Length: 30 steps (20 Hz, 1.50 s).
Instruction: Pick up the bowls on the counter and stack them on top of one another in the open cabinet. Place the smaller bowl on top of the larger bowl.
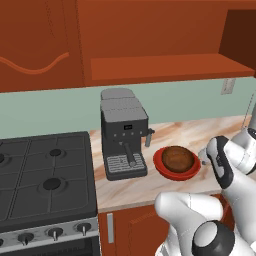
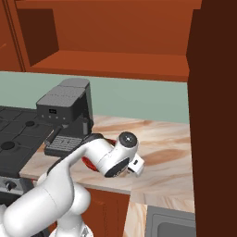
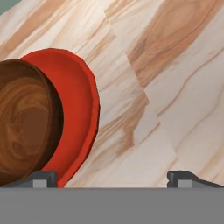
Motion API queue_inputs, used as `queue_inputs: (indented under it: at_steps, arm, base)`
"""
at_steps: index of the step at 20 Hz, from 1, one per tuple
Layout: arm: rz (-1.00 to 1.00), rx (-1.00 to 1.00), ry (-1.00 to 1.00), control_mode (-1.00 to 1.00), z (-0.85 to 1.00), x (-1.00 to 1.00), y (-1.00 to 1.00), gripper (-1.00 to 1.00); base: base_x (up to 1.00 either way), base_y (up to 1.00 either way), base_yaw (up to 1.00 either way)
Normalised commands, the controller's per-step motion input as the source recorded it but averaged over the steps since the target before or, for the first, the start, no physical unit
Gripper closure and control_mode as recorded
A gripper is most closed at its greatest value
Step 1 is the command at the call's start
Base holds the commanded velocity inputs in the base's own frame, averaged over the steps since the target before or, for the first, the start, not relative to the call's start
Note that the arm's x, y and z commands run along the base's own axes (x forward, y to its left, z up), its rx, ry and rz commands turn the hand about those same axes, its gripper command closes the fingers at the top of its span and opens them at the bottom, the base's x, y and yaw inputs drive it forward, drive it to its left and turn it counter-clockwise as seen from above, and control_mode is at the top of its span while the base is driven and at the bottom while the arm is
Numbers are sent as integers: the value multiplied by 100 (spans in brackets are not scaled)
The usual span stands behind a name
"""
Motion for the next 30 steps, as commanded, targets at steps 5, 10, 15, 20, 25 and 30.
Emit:
queue_inputs:
  at_steps: [5, 10, 15, 20, 25, 30]
  arm:
    - [0, 7, 1, -100, -8, 6, -7, -100]
    - [0, 5, 0, -100, -12, 5, -2, -100]
    - [0, 2, 0, -100, -13, 8, 0, -100]
    - [0, 0, 0, -100, -8, 11, 0, -100]
    - [0, 0, -2, -100, -5, 13, 0, -100]
    - [0, 0, -3, -100, -10, 9, 0, -100]
  base:
    - [0, 0, 0]
    - [0, 0, 0]
    - [0, 0, 0]
    - [0, 0, 0]
    - [0, 0, 0]
    - [0, 0, 0]
